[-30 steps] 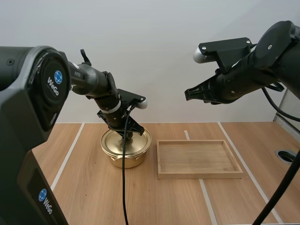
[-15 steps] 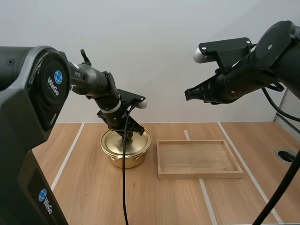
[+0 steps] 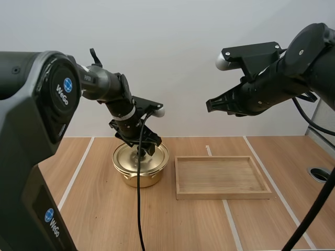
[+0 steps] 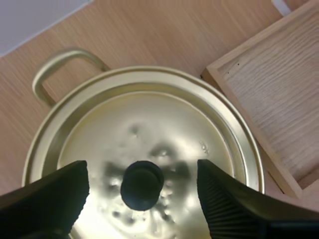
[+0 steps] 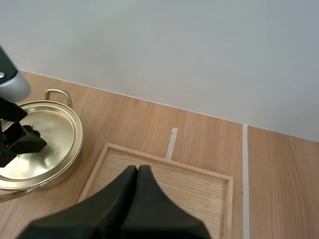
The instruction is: Open the pot, put the grape inside, and close it
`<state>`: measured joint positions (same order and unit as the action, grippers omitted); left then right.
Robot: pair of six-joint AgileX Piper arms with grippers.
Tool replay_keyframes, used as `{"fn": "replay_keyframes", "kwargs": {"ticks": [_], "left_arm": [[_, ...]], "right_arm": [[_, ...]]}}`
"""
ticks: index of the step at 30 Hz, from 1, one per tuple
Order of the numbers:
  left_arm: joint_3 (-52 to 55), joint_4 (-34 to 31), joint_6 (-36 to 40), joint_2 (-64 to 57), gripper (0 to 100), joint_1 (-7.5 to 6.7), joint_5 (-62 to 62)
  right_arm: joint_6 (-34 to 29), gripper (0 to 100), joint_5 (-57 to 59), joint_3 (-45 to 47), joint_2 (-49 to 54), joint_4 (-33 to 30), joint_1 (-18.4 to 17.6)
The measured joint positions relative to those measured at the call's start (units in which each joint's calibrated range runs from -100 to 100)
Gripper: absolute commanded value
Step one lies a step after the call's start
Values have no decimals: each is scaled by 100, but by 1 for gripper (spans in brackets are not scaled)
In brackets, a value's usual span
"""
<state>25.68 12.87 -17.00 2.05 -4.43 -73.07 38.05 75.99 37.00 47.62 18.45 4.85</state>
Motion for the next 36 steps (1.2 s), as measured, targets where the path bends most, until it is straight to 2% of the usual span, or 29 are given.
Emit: {"fn": "replay_keyframes", "kwargs": {"ticks": [5, 12, 13, 16, 21, 31, 36], "left_arm": [[-608, -21, 45, -81, 100, 0, -542], [-1221, -76, 112, -714, 99, 0, -634], [-1286, -87, 123, -829, 94, 0, -634], [-1406, -114, 142, -1180, 64, 0, -671], [-1552, -151, 165, -1801, 0, 0, -736], [-1652, -171, 165, -2916, 0, 0, -770], [-1652, -110, 165, -3463, 0, 0, -1039]], "right_arm": [[0, 0, 18, 0, 0, 0, 0], [0, 0, 18, 0, 0, 0, 0], [0, 0, 18, 0, 0, 0, 0], [0, 0, 18, 0, 0, 0, 0], [0, 0, 18, 0, 0, 0, 0], [0, 0, 18, 0, 0, 0, 0], [-68, 0, 18, 0, 0, 274, 0]]}}
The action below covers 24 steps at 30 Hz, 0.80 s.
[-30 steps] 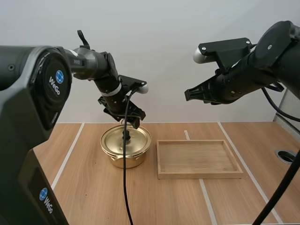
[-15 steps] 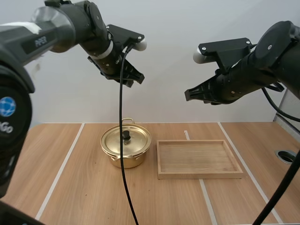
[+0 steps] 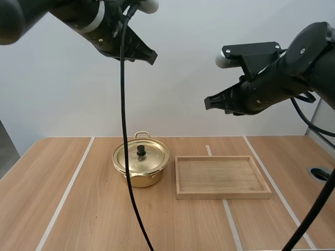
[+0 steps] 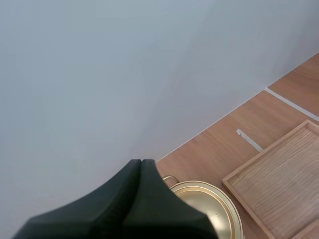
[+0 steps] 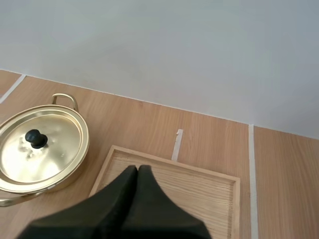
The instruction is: Open the pot, put the grape inside, and close it
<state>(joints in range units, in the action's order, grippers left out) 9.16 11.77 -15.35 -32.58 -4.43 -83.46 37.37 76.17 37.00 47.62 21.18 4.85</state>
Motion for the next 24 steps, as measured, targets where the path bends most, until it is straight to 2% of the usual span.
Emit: {"fn": "replay_keyframes", "kwargs": {"ticks": [4, 7, 14, 19, 24], "left_arm": [[0, -30, 242, -439, 0, 0, -95], [260, -277, 842, -880, 0, 0, 575], [1526, -1557, 2213, -2349, 0, 0, 2521], [2757, -2480, 3131, -3066, 0, 0, 3036], [3664, -2821, 3383, -3662, 0, 0, 3172]], "right_arm": [[-63, 0, 19, 0, 1, 287, 0], [-71, 0, 59, 24, 55, 463, 0], [-59, 0, -797, 597, 753, 728, 0], [66, 0, -1298, 1302, 1255, 757, 0], [283, 0, -1434, 1916, 1634, 794, 0]]}}
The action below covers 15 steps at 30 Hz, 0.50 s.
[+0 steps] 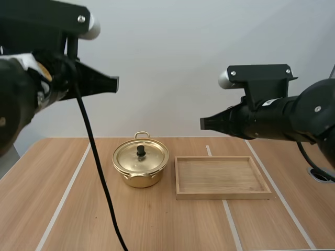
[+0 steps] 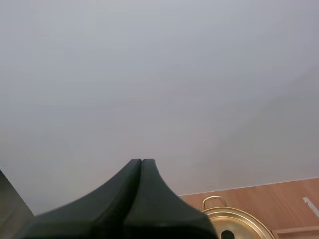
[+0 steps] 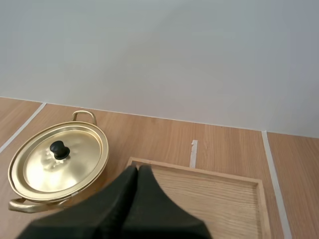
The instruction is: Open the pot, put the grape inside, and close it
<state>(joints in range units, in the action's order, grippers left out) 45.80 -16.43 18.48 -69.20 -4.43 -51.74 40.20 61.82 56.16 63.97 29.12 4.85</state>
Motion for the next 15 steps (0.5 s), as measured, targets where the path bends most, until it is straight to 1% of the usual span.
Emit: {"fn": "replay_keyframes", "kwargs": {"ticks": [1, 4, 8, 15], "left_arm": [[316, -64, 74, -263, 0, 0, 90], [831, -163, 138, -756, 0, 0, 74], [1456, -374, 214, -1442, 0, 0, 92], [2532, -683, 371, -2249, 0, 20, 87]], "right_arm": [[45, 0, -1, 145, 93, 1, 0], [207, 0, -70, 495, 307, 15, 0], [261, 0, -211, 882, 584, 24, 0], [469, 0, -277, 1229, 865, 35, 0]]}}
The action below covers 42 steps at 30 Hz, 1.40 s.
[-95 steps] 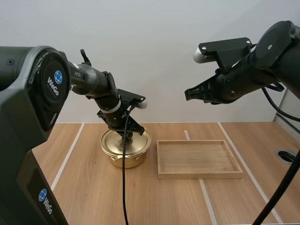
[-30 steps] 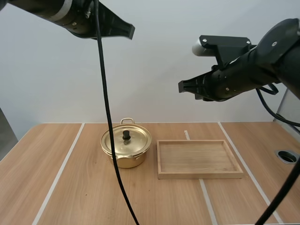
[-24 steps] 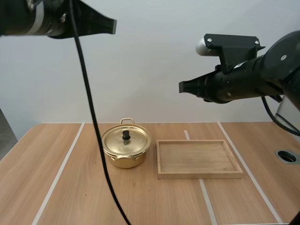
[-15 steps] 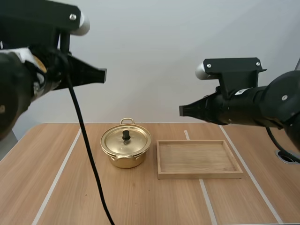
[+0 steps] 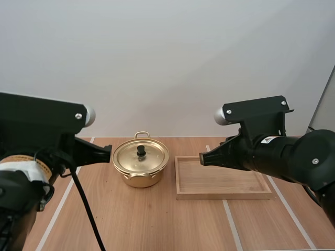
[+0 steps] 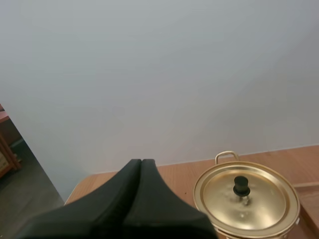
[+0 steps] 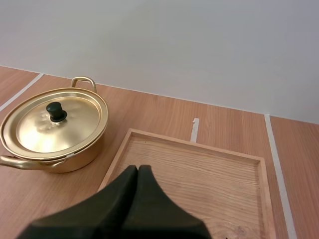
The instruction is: Open the pot, put the grape inside, and close it
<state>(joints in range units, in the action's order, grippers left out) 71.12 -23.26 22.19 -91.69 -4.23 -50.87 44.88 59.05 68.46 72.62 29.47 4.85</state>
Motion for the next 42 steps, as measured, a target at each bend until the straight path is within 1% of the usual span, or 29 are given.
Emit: {"fn": "replay_keyframes", "kwargs": {"ticks": [5, 8, 13, 18, 25, 28, 32, 38, 42], "left_arm": [[472, -48, 19, -219, 0, 42, 184], [703, -48, 19, -218, 0, 132, 450], [1152, -48, 85, -218, 0, 291, 1459], [1586, -48, 337, -218, 0, 364, 1997], [2458, -48, 537, -221, 0, 387, 2972], [2798, -48, 537, -221, 0, 387, 3109], [2866, -48, 685, -221, 0, 387, 3142], [2888, -37, 802, -221, 0, 387, 3142], [2888, -37, 822, -221, 0, 387, 3142]], "right_arm": [[56, 0, -14, 170, 53, 3, 0], [73, 0, -45, 284, 53, 3, 0], [219, 0, -100, 424, 53, 3, 0], [411, 0, -345, 631, 59, 3, 0], [449, 0, -1925, 1313, 59, 8, 0], [449, 0, -2413, 1644, 59, 17, 0], [449, 0, -2997, 2054, 59, 17, 0], [498, 0, -3542, 2531, 59, 17, 0], [544, 0, -3575, 2640, 59, 17, 0]]}}
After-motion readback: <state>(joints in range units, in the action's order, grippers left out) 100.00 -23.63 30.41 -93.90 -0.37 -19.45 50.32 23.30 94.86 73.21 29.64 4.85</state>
